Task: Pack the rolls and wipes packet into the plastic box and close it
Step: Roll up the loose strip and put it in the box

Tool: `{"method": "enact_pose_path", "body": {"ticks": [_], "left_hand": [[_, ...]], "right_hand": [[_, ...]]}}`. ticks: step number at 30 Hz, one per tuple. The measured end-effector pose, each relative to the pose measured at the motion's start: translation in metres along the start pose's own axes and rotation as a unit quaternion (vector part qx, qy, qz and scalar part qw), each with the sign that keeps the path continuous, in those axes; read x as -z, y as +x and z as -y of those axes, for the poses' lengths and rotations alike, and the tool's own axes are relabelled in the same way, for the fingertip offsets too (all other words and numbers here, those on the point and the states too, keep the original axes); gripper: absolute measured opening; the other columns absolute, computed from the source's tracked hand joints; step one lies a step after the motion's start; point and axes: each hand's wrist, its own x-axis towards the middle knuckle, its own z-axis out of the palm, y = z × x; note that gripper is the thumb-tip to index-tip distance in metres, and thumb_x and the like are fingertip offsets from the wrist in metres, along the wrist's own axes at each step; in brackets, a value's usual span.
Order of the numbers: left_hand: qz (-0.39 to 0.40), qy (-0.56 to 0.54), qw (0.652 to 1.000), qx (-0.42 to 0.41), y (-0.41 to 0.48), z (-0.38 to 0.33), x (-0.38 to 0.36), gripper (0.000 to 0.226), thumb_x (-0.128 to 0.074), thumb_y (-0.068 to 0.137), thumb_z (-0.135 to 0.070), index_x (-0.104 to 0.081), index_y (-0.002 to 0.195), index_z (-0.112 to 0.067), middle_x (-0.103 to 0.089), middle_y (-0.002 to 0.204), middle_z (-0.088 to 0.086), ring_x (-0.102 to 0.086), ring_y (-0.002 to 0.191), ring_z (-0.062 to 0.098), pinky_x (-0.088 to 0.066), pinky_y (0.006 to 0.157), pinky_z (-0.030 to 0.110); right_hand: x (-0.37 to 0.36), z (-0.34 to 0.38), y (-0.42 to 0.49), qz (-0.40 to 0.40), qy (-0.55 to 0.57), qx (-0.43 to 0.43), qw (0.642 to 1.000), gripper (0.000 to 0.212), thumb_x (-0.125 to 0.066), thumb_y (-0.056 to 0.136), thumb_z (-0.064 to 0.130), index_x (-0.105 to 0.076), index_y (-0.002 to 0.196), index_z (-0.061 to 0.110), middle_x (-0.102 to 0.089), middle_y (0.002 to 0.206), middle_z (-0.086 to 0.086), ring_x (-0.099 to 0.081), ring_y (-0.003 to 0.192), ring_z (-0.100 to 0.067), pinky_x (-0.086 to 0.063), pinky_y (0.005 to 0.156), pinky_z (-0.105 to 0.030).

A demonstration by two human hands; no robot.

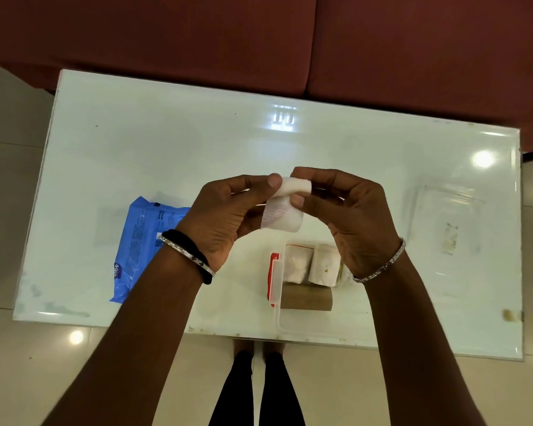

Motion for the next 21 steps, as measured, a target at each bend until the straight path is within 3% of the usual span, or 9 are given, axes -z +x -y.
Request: {"method": "enact_pose_path", "body": {"ticks": [3, 6, 10, 13, 15, 18, 21], "left_hand": [[0.011, 0.009, 1.000, -0.014, 0.001, 0.003, 0.003, 0.029, -0.073, 0.076, -0.009, -0.071, 0.105, -0.008, -0.076, 0.093, 0.011, -0.074, 0.087, 0.023, -0.059, 0.070, 0.025], [0.040, 0.012, 0.999, -0.013, 0.001, 0.004, 0.006, 0.032, -0.072, 0.075, -0.003, -0.070, 0.106, -0.012, -0.076, 0.097, 0.008, -0.074, 0.091, 0.023, -0.059, 0.071, 0.028], [0.031, -0.010, 0.999, 0.017, 0.001, 0.006, 0.004, 0.043, -0.079, 0.065, -0.023, -0.069, 0.105, -0.014, -0.077, 0.096, 0.004, -0.075, 0.087, 0.022, -0.059, 0.067, 0.029], [0.015, -0.014, 1.000, 0.017, 0.002, 0.008, 0.002, 0.031, -0.075, 0.070, -0.025, -0.073, 0.098, -0.011, -0.077, 0.089, 0.003, -0.075, 0.080, 0.019, -0.059, 0.064, 0.026], [0.009, -0.003, 1.000, 0.004, 0.003, 0.010, 0.004, 0.023, -0.072, 0.077, -0.016, -0.073, 0.099, -0.011, -0.077, 0.088, 0.005, -0.075, 0.079, 0.019, -0.059, 0.066, 0.025], [0.025, 0.020, 0.999, -0.015, 0.003, 0.012, 0.007, 0.030, -0.071, 0.077, -0.008, -0.071, 0.107, -0.012, -0.075, 0.092, 0.009, -0.074, 0.085, 0.020, -0.059, 0.070, 0.026], [0.031, 0.023, 0.999, -0.013, 0.003, 0.013, 0.008, 0.035, -0.072, 0.076, -0.008, -0.070, 0.110, -0.013, -0.074, 0.098, 0.010, -0.073, 0.088, 0.020, -0.059, 0.071, 0.026]], "right_hand": [[-0.002, -0.002, 0.001, -0.017, 0.036, -0.030, 0.999, 0.043, -0.082, 0.067, 0.024, -0.074, 0.106, 0.008, -0.074, 0.103, -0.022, -0.069, 0.103, -0.041, -0.056, 0.091, -0.049], [-0.001, -0.005, 0.003, -0.030, 0.029, -0.050, 0.998, 0.039, -0.077, 0.073, 0.016, -0.071, 0.108, 0.002, -0.076, 0.093, -0.020, -0.074, 0.090, -0.035, -0.061, 0.080, -0.044], [0.001, -0.006, 0.002, -0.004, -0.025, -0.019, 0.999, 0.031, -0.079, 0.073, 0.004, -0.073, 0.103, 0.005, -0.076, 0.095, -0.014, -0.073, 0.083, -0.023, -0.061, 0.077, -0.037], [0.002, -0.005, 0.002, 0.014, -0.024, -0.012, 1.000, 0.033, -0.075, 0.076, -0.007, -0.072, 0.106, 0.005, -0.074, 0.104, -0.017, -0.073, 0.089, -0.024, -0.059, 0.082, -0.035], [0.002, -0.007, 0.001, 0.022, -0.016, -0.025, 0.999, 0.032, -0.074, 0.077, -0.005, -0.072, 0.107, 0.006, -0.074, 0.105, -0.017, -0.072, 0.092, -0.028, -0.059, 0.086, -0.040], [0.001, -0.009, 0.000, 0.015, 0.015, -0.048, 0.999, 0.028, -0.079, 0.077, 0.011, -0.074, 0.104, 0.006, -0.071, 0.103, -0.026, -0.070, 0.096, -0.039, -0.058, 0.088, -0.049], [0.001, -0.010, 0.001, 0.002, 0.001, -0.039, 0.999, 0.025, -0.075, 0.079, 0.008, -0.073, 0.103, 0.004, -0.066, 0.102, -0.036, -0.069, 0.089, -0.033, -0.059, 0.086, -0.050]]}}
